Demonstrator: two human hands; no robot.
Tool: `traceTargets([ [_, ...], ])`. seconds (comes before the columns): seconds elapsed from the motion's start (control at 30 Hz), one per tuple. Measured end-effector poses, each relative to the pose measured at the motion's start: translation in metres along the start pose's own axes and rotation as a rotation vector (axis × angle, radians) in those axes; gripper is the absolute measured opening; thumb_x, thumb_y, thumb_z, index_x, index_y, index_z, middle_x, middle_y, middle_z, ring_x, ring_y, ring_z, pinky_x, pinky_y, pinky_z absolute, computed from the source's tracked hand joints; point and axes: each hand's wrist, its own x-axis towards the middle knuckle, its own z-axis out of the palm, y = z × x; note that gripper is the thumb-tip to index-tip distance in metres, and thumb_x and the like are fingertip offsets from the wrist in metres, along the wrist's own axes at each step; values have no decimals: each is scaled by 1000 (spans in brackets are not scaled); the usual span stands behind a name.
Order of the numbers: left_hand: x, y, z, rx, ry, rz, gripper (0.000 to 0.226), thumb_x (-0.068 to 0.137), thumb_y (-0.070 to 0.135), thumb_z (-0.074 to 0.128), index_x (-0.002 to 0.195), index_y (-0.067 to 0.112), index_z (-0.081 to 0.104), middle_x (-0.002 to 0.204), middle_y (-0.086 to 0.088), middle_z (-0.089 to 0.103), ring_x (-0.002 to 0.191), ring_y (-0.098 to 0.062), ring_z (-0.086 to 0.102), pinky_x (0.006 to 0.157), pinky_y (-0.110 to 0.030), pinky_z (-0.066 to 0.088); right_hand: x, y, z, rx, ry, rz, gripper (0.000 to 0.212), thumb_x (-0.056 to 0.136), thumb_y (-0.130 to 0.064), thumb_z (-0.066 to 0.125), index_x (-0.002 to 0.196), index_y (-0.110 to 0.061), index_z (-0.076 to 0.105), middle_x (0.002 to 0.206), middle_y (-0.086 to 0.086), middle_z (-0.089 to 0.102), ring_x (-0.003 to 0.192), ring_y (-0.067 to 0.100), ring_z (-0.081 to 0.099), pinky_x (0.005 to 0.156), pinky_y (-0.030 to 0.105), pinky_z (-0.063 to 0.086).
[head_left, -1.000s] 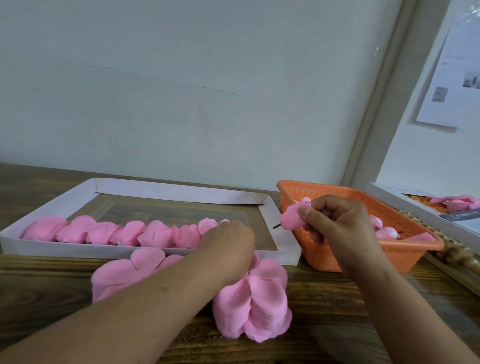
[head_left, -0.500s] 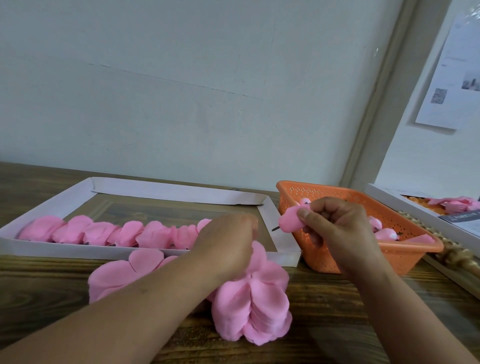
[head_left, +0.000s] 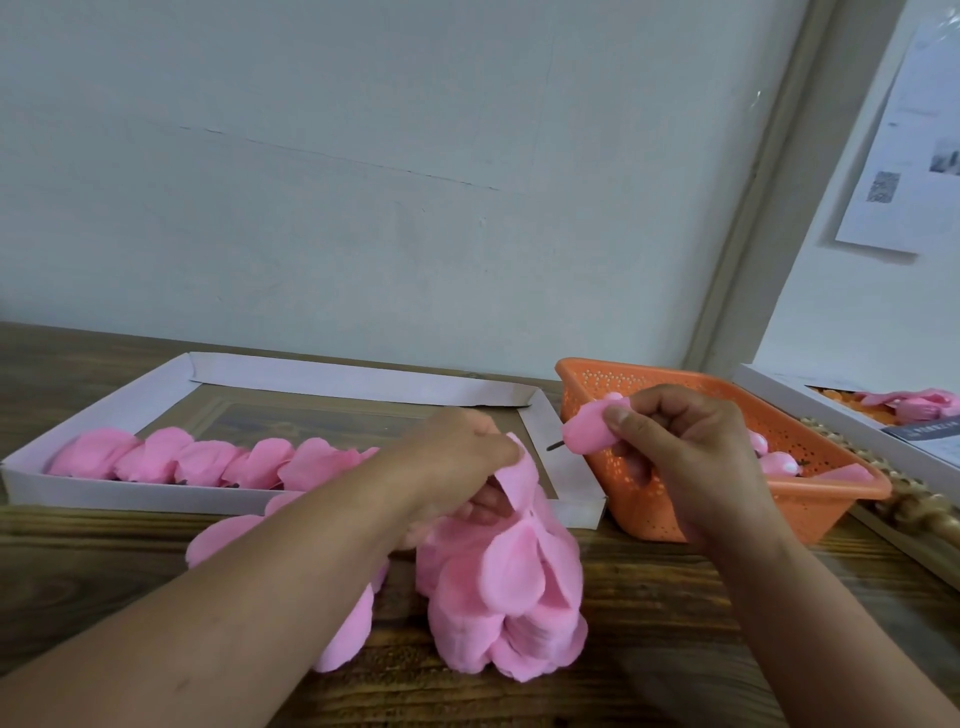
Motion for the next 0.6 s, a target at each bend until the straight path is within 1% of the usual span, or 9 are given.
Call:
traceTargets([
  [0.07,-2,0,0,-68,3,-4,24,94,10,49,71,13,49,50,-1,60,42,-13,58,45,-19,43,0,0,0,18,2,-1,14,85,2,61,71,3,61,42,0,52,36,7,40,38,15,35],
  [0.1,-3,0,-1,-66,18,4,25,94,11,49,69,14,49,49,0,58,41,-12,54,46,-17,38,0,0,0,32,2,1,14,85,2,61,71,2,61,42,0,52,36,7,40,38,15,35],
  [0.17,-2,-2,-2,-45,61,32,28,94,13,50,66,16,48,57,-2,54,49,-15,48,52,-20,33,0,-1,1,64,1,1,13,84,1,61,71,2,61,43,2,53,37,8,40,38,16,34],
  [0.3,-4,-5,-5,-53,98,34,28,96,16,50,68,16,52,67,-5,53,59,-18,47,57,-23,35,-1,-6,1,186,-28,-21,10,78,-8,62,71,-1,61,45,4,54,36,10,41,39,16,35],
  [0.33,-5,-6,-6,-44,100,33,27,97,18,49,70,16,53,72,-8,52,65,-19,47,61,-25,35,-2,-8,1,229,-58,-22,12,75,-12,62,70,-1,62,46,4,56,36,10,41,39,16,35],
  [0.4,-5,-9,-6,-16,122,32,27,98,22,49,72,17,54,77,-11,53,70,-20,46,64,-28,34,-4,-11,2,291,-149,-9,13,71,-15,66,67,-3,65,51,9,60,38,11,43,39,17,35],
  [0.47,-5,-11,-5,-37,139,24,24,99,24,48,77,15,55,91,-21,61,77,-23,51,70,-31,38,-6,-13,4,299,-236,3,8,69,-13,73,65,-7,69,56,14,61,38,12,43,39,18,34],
  [0.53,-5,-12,-3,-52,148,20,21,99,26,47,85,14,57,104,-26,63,83,-25,52,75,-35,38,-7,-13,6,282,-279,-4,7,71,-11,66,67,-7,70,56,18,59,38,14,42,40,19,34],
  [0.6,-5,-14,-1,-22,169,40,22,100,30,46,86,17,57,99,-22,62,81,-24,51,73,-35,38,-8,-13,7,278,-296,-12,9,72,-10,63,67,-5,70,55,17,59,38,15,42,39,19,35],
])
